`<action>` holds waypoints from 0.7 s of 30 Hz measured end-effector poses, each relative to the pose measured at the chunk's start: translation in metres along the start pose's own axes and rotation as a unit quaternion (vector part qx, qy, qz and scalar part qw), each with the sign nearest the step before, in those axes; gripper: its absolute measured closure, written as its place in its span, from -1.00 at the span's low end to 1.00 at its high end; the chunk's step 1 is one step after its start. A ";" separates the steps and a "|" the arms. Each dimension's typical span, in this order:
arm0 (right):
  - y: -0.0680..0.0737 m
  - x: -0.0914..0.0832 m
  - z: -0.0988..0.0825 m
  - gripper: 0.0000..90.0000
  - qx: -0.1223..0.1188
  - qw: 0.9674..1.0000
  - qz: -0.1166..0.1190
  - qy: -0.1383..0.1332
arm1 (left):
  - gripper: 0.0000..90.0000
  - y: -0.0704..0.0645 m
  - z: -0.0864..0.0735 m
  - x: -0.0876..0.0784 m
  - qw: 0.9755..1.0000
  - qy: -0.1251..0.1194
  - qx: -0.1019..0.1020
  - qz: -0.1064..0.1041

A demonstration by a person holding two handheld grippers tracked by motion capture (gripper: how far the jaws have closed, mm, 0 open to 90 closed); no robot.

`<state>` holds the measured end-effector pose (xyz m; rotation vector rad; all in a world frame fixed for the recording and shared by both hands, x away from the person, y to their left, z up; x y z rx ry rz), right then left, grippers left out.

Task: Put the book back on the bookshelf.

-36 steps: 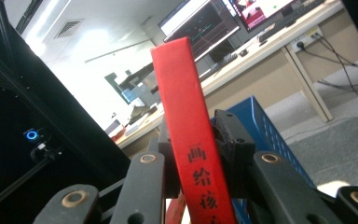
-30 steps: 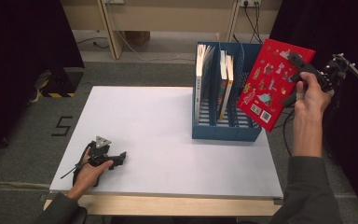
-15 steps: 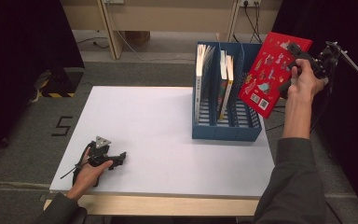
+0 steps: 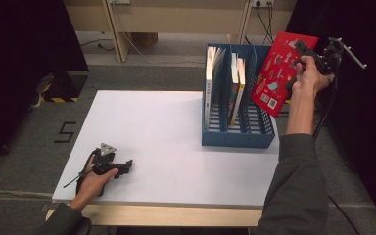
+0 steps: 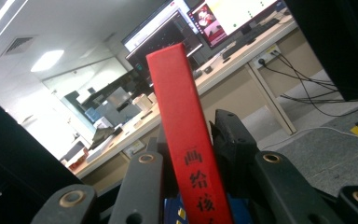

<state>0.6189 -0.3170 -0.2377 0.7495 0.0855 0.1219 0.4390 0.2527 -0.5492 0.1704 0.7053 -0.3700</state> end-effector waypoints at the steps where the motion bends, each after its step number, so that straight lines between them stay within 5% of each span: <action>1: 0.000 0.002 -0.003 0.62 0.000 1.000 0.000 0.002 | -0.68 0.000 0.000 0.000 1.000 0.000 0.000 0.000; 7: -0.003 0.013 -0.017 0.61 -0.005 1.000 -0.001 0.007 | -0.68 0.000 0.000 0.000 1.000 -0.001 0.002 -0.001; 17: -0.004 0.005 -0.023 0.60 -0.018 1.000 0.014 0.001 | -0.68 -0.001 0.000 0.000 1.000 0.001 0.005 0.000; 21: -0.009 0.002 -0.021 0.65 -0.031 0.999 -0.002 -0.012 | -0.68 -0.001 0.000 0.000 1.000 0.001 0.005 0.000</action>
Point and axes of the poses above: each handheld gripper's, and its own axes: x roughly forward along the jaws, z roughly out of its top, y roughly to its left, the point moved 7 cm from there along x, roughly forward along the jaws, and after that the axes turned 5 degrees about x, right-handed, at the moved point
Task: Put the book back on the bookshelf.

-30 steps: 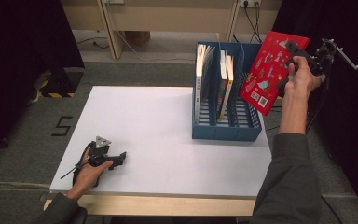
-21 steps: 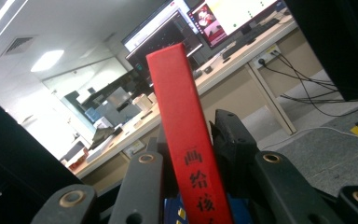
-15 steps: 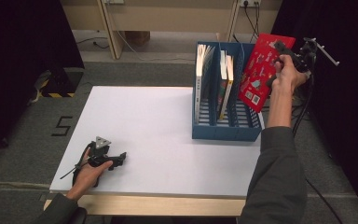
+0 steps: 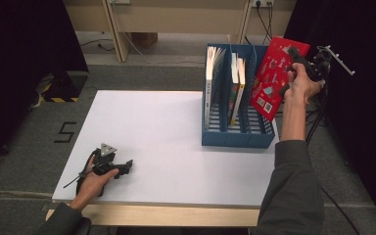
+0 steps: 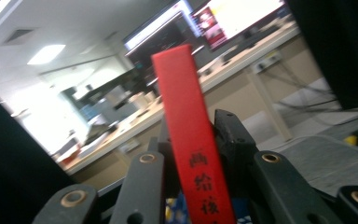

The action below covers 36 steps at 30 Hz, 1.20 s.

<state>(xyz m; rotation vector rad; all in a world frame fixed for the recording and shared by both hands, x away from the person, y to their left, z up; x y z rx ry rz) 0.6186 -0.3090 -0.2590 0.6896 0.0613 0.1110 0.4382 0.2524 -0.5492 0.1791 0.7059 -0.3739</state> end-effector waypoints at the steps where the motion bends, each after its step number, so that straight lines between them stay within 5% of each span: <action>1: -0.002 0.000 0.001 0.65 0.000 1.000 -0.001 -0.004 | -0.68 0.000 0.000 0.000 1.000 -0.001 0.000 0.001; 4: -0.008 0.000 0.002 0.65 0.018 1.000 -0.001 -0.015 | -0.68 0.000 0.000 0.000 1.000 -0.001 0.000 0.000; 11: -0.006 -0.002 0.007 0.65 0.014 0.999 0.005 -0.028 | -0.68 0.000 0.000 0.000 1.000 0.000 0.000 -0.001; 21: -0.005 0.005 -0.011 0.63 -0.023 0.999 0.010 -0.033 | -0.68 0.000 0.000 0.000 1.000 0.000 0.002 -0.001; 26: -0.015 0.001 -0.028 0.61 -0.028 1.000 0.009 0.007 | -0.68 -0.001 0.000 0.000 1.000 -0.001 0.002 -0.001; 33: -0.038 0.005 -0.064 0.53 -0.006 0.997 0.006 0.070 | -0.68 -0.001 0.000 0.000 1.000 -0.001 0.002 -0.001; 36: -0.039 0.005 -0.069 0.55 -0.003 0.997 0.016 0.073 | -0.68 -0.001 -0.001 0.000 1.000 -0.001 0.001 -0.001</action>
Point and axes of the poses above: each handheld gripper's, and its own axes: x roughly forward along the jaws, z roughly out of its top, y roughly to its left, the point moved 7 cm from there along x, roughly forward along the jaws, and after that the axes turned 5 degrees about x, right-handed, at the moved point
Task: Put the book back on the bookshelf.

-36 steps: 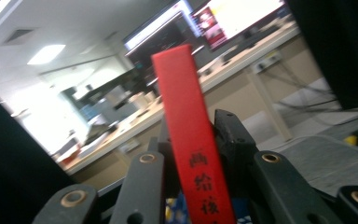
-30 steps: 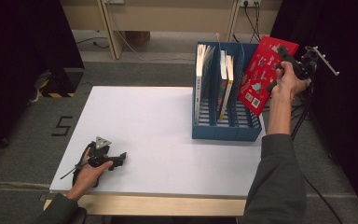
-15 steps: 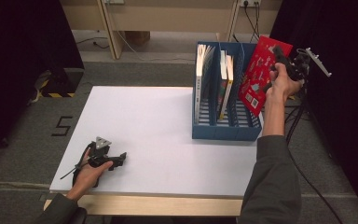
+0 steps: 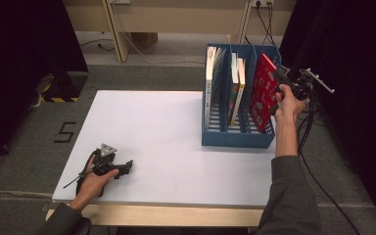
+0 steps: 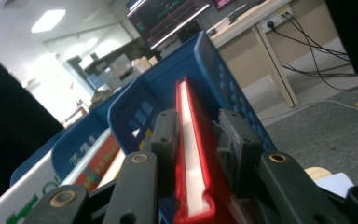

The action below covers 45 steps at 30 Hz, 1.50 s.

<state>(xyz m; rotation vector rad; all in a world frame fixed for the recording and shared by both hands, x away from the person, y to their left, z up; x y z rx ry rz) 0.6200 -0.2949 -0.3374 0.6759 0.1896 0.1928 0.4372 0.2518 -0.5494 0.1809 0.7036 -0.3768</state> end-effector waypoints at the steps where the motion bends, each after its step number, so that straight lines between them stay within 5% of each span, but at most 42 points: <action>1: 0.001 0.000 -0.001 0.55 -0.002 1.000 0.001 0.005 | -0.68 0.000 0.000 0.000 1.000 0.000 0.000 0.000; 5: 0.011 -0.006 0.000 0.55 0.017 0.999 0.030 0.011 | -0.68 0.000 0.000 0.000 1.000 0.001 0.001 -0.001; 8: 0.015 -0.010 -0.003 0.42 -0.005 0.999 0.025 0.032 | -0.68 0.000 0.000 -0.001 1.000 0.001 0.001 -0.001; 15: 0.014 -0.024 -0.011 0.10 0.003 0.996 0.056 0.063 | -0.68 0.000 0.000 -0.001 1.000 0.001 0.002 -0.002; 23: 0.017 -0.046 -0.026 -0.10 -0.072 0.987 0.087 0.115 | -0.68 0.000 0.000 0.000 1.000 0.001 0.002 -0.002; 27: 0.006 -0.050 -0.037 -0.12 -0.132 0.979 0.076 0.133 | -0.69 0.000 0.000 -0.001 1.000 0.001 0.002 -0.002; 34: -0.008 -0.051 -0.053 -0.15 -0.172 0.973 0.049 0.147 | -0.69 0.000 0.000 -0.001 1.000 0.001 0.001 -0.002; 37: -0.011 -0.050 -0.058 -0.07 -0.201 0.966 0.033 0.160 | -0.69 0.000 0.000 0.000 1.000 0.001 0.002 -0.002; 42: -0.020 -0.045 -0.068 0.20 -0.208 0.962 0.016 0.176 | -0.69 0.000 0.000 0.000 1.000 0.002 0.001 -0.002; 45: -0.025 -0.039 -0.075 0.37 -0.183 0.967 0.016 0.178 | -0.69 0.000 0.000 0.000 1.000 0.001 0.001 -0.002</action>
Point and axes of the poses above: each handheld gripper's, and its own axes: x roughly forward along the jaws, z roughly out of its top, y roughly to its left, the point moved 7 cm from there along x, roughly forward along the jaws, and after that the axes turned 5 degrees about x, right-handed, at the moved point
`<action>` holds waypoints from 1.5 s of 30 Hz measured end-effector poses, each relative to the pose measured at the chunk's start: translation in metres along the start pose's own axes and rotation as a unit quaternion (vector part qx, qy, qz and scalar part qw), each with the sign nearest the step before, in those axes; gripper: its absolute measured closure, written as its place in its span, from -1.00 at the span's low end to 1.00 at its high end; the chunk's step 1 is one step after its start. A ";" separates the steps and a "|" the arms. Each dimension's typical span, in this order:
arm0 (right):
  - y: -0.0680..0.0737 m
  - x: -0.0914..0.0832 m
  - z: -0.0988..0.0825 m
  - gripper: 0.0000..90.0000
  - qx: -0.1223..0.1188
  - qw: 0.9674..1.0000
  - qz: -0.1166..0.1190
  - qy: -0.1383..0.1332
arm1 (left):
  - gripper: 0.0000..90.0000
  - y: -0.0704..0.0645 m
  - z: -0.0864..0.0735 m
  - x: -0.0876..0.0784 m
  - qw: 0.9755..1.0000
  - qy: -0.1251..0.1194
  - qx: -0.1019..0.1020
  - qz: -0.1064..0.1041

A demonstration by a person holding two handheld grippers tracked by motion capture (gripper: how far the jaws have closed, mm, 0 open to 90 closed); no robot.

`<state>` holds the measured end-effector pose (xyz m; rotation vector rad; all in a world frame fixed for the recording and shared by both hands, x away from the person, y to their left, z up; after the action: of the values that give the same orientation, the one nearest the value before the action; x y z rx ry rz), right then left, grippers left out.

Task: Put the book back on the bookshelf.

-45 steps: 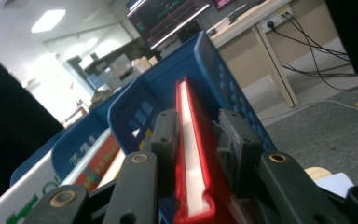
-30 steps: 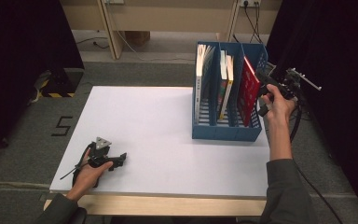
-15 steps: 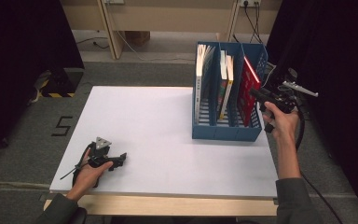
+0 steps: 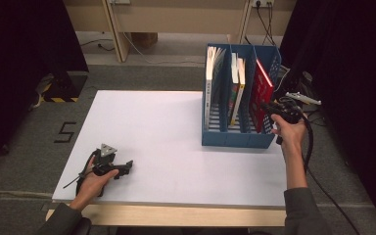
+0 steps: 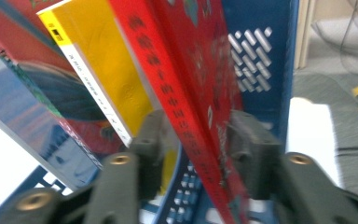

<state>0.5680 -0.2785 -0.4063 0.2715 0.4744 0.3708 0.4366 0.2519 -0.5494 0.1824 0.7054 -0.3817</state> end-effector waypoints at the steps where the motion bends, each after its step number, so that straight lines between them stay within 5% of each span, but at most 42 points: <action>1: -0.001 0.003 -0.002 0.38 0.022 1.000 0.007 0.000 | -0.68 0.000 0.000 0.000 1.000 0.000 0.000 0.000; 5: -0.003 0.008 -0.005 0.29 0.092 0.995 0.018 -0.019 | -0.68 0.000 0.000 0.000 1.000 0.000 0.000 0.000; 7: 0.000 0.009 -0.006 0.28 0.108 0.994 0.023 -0.019 | -0.69 0.000 0.000 0.000 1.000 0.001 0.000 0.000; 16: 0.025 0.018 -0.009 0.29 0.078 0.995 0.063 -0.003 | -0.69 0.000 0.000 0.000 1.000 0.001 0.000 -0.001; 19: 0.023 0.020 -0.007 0.00 0.086 0.995 0.042 -0.007 | -0.69 0.000 0.000 0.000 1.000 0.001 0.001 -0.001; 20: 0.020 0.021 -0.006 -0.10 0.072 0.997 0.023 -0.010 | -0.68 0.000 0.000 0.000 1.000 0.001 0.000 -0.001; 22: 0.020 0.023 -0.005 -0.11 0.043 0.999 0.005 -0.011 | -0.68 0.000 0.000 0.000 1.000 0.001 0.000 -0.001; 25: 0.023 0.028 -0.003 -0.12 0.029 0.999 0.006 -0.018 | -0.69 0.000 0.000 0.000 1.000 0.000 0.000 -0.001; 28: 0.021 0.032 0.002 -0.19 0.014 0.999 -0.019 -0.034 | -0.69 0.000 0.000 0.000 1.000 0.000 0.000 -0.001; 31: 0.024 0.037 0.006 -0.12 0.021 0.999 -0.010 -0.047 | -0.69 0.000 0.000 0.000 1.000 0.000 0.000 -0.001; 33: 0.026 0.038 0.007 0.12 0.030 0.998 0.001 -0.050 | -0.68 0.000 0.000 0.000 1.000 0.000 0.000 -0.001; 38: 0.026 0.038 0.009 0.18 0.021 0.998 0.001 -0.052 | -0.68 0.000 0.000 0.000 1.000 0.000 0.000 -0.001; 41: 0.027 0.035 0.006 0.20 0.045 0.996 0.048 -0.056 | -0.69 0.000 0.000 0.000 1.000 0.000 0.000 -0.001; 45: 0.022 0.029 0.004 0.22 0.042 0.995 0.066 -0.057 | -0.69 0.000 0.000 0.000 1.000 0.001 0.001 -0.001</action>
<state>0.5877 -0.2480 -0.4064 0.4043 0.3619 0.4622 0.4366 0.2518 -0.5495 0.1839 0.7074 -0.3831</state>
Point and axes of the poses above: each handheld gripper's, and its own axes: x roughly forward along the jaws, z roughly out of its top, y roughly to its left, the point moved 7 cm from there along x, roughly forward along the jaws, and after that the axes turned 5 degrees about x, right-handed, at the moved point
